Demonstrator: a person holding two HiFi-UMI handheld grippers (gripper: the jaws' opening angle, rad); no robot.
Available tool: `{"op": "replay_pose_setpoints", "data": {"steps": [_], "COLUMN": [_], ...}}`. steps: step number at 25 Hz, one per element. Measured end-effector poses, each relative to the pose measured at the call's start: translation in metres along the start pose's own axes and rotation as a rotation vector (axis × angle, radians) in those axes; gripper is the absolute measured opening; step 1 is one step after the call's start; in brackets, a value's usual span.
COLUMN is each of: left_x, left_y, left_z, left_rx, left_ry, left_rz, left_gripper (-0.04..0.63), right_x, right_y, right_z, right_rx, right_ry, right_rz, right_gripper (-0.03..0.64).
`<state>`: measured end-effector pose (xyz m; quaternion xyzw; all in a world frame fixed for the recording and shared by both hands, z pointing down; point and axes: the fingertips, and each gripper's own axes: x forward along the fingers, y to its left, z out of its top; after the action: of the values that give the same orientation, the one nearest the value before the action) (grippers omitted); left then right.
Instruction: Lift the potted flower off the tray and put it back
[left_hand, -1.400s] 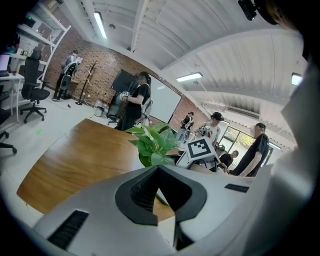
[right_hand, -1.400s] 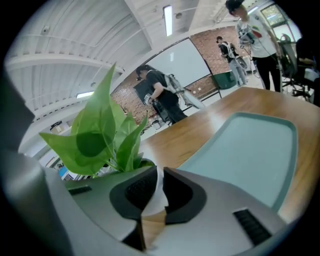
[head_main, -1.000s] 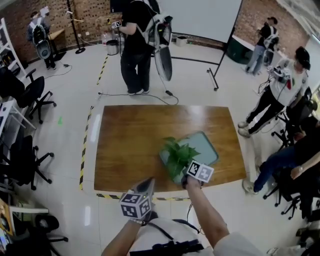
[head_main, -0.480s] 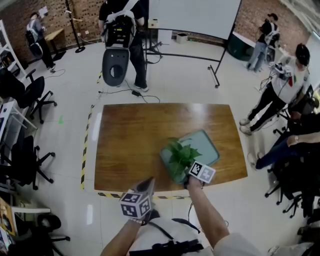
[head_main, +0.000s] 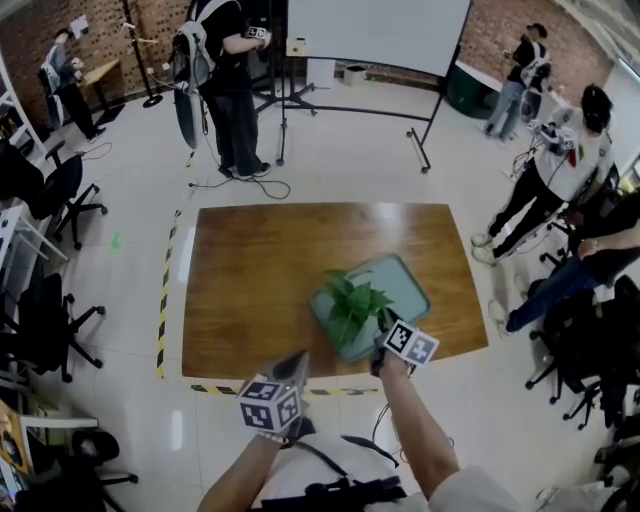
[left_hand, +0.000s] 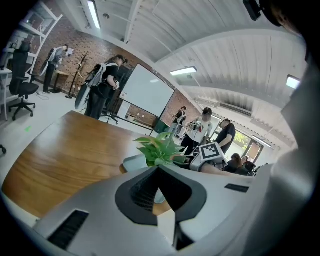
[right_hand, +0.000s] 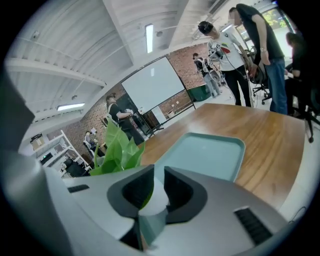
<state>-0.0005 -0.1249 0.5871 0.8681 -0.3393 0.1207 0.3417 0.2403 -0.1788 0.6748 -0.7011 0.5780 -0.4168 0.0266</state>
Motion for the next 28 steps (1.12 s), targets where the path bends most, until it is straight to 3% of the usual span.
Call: {"op": "replay_pose_setpoints", "data": {"steps": [2, 6, 13, 20, 28], "left_x": [0.000, -0.004, -0.014, -0.035, -0.063], "left_y": [-0.003, -0.009, -0.033, -0.067, -0.089], "left_z": [0.000, -0.004, -0.018, -0.046, -0.089], "left_rx": [0.002, 0.012, 0.032, 0.049, 0.038], "left_ry": [-0.008, -0.024, -0.032, -0.041, -0.055], "left_rz": [0.004, 0.022, 0.037, 0.052, 0.098], "left_gripper": [-0.003, -0.003, -0.003, -0.005, -0.003], "right_x": [-0.017, -0.057, -0.124, -0.176, -0.214], "right_y": [-0.006, -0.010, -0.010, 0.003, -0.008], "right_z": [0.007, 0.012, -0.002, -0.057, -0.118], "right_rx": [-0.008, -0.057, -0.054, -0.198, -0.308], "right_ry": [-0.012, -0.032, -0.018, 0.055, 0.108], "right_rz": [0.023, 0.092, 0.182, 0.248, 0.260], "right_gripper": [0.086, 0.016, 0.002, 0.002, 0.002]}}
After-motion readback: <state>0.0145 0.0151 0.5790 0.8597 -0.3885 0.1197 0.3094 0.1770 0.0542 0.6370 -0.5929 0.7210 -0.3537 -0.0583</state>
